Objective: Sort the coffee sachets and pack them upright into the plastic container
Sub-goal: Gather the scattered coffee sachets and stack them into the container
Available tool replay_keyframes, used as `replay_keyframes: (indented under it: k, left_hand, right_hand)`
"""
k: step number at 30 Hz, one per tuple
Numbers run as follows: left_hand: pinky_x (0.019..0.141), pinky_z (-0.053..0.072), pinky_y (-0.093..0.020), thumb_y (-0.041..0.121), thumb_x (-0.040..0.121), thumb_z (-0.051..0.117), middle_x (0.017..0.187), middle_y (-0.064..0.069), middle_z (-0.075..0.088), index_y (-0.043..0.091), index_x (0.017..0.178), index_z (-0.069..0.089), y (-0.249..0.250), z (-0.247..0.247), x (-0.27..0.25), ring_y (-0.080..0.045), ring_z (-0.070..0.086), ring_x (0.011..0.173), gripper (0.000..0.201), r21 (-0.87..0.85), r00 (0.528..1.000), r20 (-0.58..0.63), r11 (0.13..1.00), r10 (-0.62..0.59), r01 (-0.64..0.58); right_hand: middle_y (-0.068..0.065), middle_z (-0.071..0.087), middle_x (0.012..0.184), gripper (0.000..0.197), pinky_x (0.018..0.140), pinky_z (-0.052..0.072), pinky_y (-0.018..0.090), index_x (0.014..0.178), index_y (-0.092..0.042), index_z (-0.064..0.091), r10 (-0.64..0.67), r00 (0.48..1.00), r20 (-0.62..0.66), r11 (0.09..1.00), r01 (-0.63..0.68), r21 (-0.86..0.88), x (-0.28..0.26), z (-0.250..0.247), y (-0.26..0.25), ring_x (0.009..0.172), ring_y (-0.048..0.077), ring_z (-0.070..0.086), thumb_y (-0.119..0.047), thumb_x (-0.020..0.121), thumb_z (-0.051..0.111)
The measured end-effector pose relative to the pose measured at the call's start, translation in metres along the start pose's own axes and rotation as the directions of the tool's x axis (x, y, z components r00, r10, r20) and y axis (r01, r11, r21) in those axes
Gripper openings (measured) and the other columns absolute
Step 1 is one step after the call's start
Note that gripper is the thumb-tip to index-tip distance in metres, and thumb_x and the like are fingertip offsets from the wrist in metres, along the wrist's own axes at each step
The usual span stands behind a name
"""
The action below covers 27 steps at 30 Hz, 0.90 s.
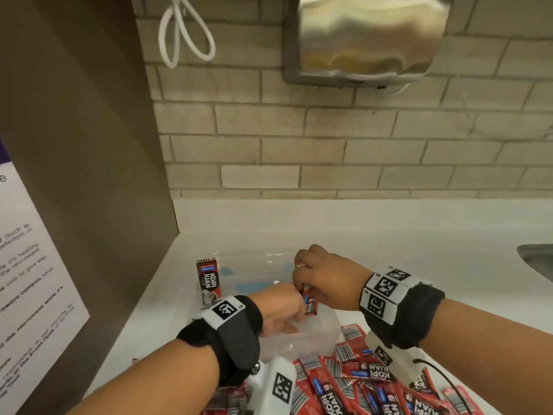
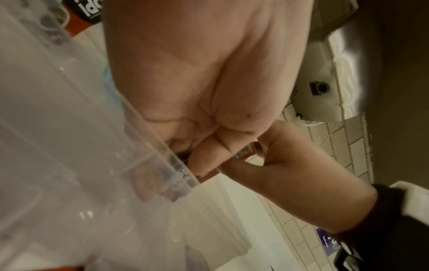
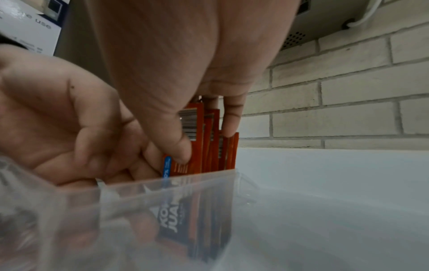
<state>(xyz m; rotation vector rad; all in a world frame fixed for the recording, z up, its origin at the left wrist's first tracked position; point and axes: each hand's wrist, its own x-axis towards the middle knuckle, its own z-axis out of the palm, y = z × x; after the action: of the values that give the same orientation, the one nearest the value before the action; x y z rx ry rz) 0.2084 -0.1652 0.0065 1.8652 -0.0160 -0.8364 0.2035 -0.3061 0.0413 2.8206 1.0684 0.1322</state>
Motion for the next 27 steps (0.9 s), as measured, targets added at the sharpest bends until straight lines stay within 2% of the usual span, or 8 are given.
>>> replay_keyframes:
  k: [3, 6, 10, 13, 16, 19, 24, 27]
  left_hand:
    - [0.065, 0.046, -0.022, -0.012, 0.086, 0.043, 0.117, -0.009, 0.055, 0.008, 0.124, 0.055, -0.001, 0.005, 0.005, -0.020, 0.049, 0.105, 0.045, 0.020, 1.000, 0.024, 1.000, -0.007, 0.006]
    - [0.070, 0.044, -0.023, -0.012, 0.086, 0.044, 0.118, -0.013, 0.052, 0.006, 0.129, 0.051, -0.003, 0.010, 0.010, -0.021, 0.045, 0.101, 0.048, 0.069, 1.000, 0.023, 0.998, -0.013, 0.011]
    - [0.082, 0.043, -0.031, -0.012, 0.084, 0.046, 0.133, -0.021, 0.051, 0.005, 0.129, 0.051, -0.004, 0.013, 0.012, -0.026, 0.047, 0.105, 0.048, 0.133, 1.000, 0.024, 0.991, 0.001, -0.005]
    - [0.083, 0.043, -0.029, -0.011, 0.086, 0.046, 0.135, -0.015, 0.050, 0.012, 0.133, 0.046, -0.004, 0.012, 0.013, -0.026, 0.047, 0.117, 0.052, 0.153, 1.000, 0.027, 0.988, 0.015, -0.019]
    - [0.073, 0.045, -0.023, -0.010, 0.088, 0.044, 0.134, -0.011, 0.050, 0.017, 0.134, 0.044, -0.004, 0.010, 0.011, -0.021, 0.047, 0.114, 0.054, 0.126, 0.999, 0.018, 0.992, 0.032, -0.034]
    - [0.063, 0.044, -0.020, -0.009, 0.087, 0.044, 0.133, -0.009, 0.052, 0.018, 0.134, 0.045, -0.002, 0.009, 0.011, -0.020, 0.048, 0.109, 0.054, 0.112, 0.999, 0.001, 0.993, 0.043, -0.043]
    - [0.060, 0.046, -0.019, -0.007, 0.088, 0.044, 0.131, -0.013, 0.053, 0.014, 0.129, 0.049, -0.001, 0.008, 0.011, -0.024, 0.050, 0.109, 0.047, 0.163, 0.999, -0.022, 0.986, 0.033, -0.029]
    - [0.061, 0.045, -0.020, -0.004, 0.089, 0.043, 0.129, -0.011, 0.056, 0.017, 0.130, 0.050, -0.002, 0.005, 0.009, -0.021, 0.050, 0.104, 0.046, 0.154, 0.998, -0.037, 0.987, 0.042, -0.036]
  right_hand:
    - [0.015, 0.056, 0.115, 0.035, 0.068, 0.052, 0.045, 0.091, -0.018, 0.063, 0.043, 0.997, -0.067, 0.999, -0.044, -0.014, -0.002, 0.008, 0.004, 0.098, 0.036, 0.053, -0.006, 0.060, 0.073]
    - [0.013, 0.042, 0.136, 0.053, 0.086, 0.042, 0.047, 0.115, -0.023, 0.054, 0.102, 0.985, -0.140, 0.995, -0.098, 0.034, -0.004, 0.008, 0.000, 0.119, 0.035, 0.041, -0.008, 0.067, 0.069]
    - [0.003, 0.014, 0.149, 0.078, 0.103, 0.028, 0.039, 0.143, -0.026, 0.024, 0.295, 0.942, -0.157, 0.944, -0.263, 0.198, -0.010, 0.010, -0.002, 0.134, 0.023, 0.017, -0.018, 0.077, 0.065]
    - [0.003, 0.015, 0.145, 0.100, 0.103, 0.034, 0.039, 0.146, -0.020, 0.010, 0.495, 0.864, -0.094, 0.816, -0.426, 0.390, -0.011, 0.018, 0.000, 0.131, 0.023, 0.024, -0.031, 0.070, 0.075]
    - [0.009, 0.021, 0.142, 0.118, 0.106, 0.035, 0.041, 0.146, -0.014, 0.004, 0.615, 0.780, 0.117, 0.573, -0.543, 0.614, -0.009, 0.029, 0.005, 0.130, 0.026, 0.030, -0.031, 0.062, 0.084]
    - [0.011, 0.026, 0.138, 0.112, 0.104, 0.040, 0.036, 0.145, -0.014, 0.007, 0.586, 0.759, 0.285, 0.405, -0.578, 0.708, -0.008, 0.032, 0.002, 0.125, 0.024, 0.040, -0.025, 0.064, 0.083]
    - [0.009, 0.034, 0.130, 0.084, 0.098, 0.036, 0.030, 0.140, -0.014, 0.021, 0.568, 0.779, 0.264, 0.462, -0.568, 0.681, -0.004, 0.031, -0.007, 0.125, 0.022, 0.033, -0.021, 0.075, 0.073]
    - [0.009, 0.036, 0.124, 0.077, 0.095, 0.038, 0.031, 0.135, -0.013, 0.025, 0.581, 0.762, 0.287, 0.420, -0.582, 0.696, -0.002, 0.031, -0.009, 0.120, 0.022, 0.035, -0.021, 0.075, 0.073]
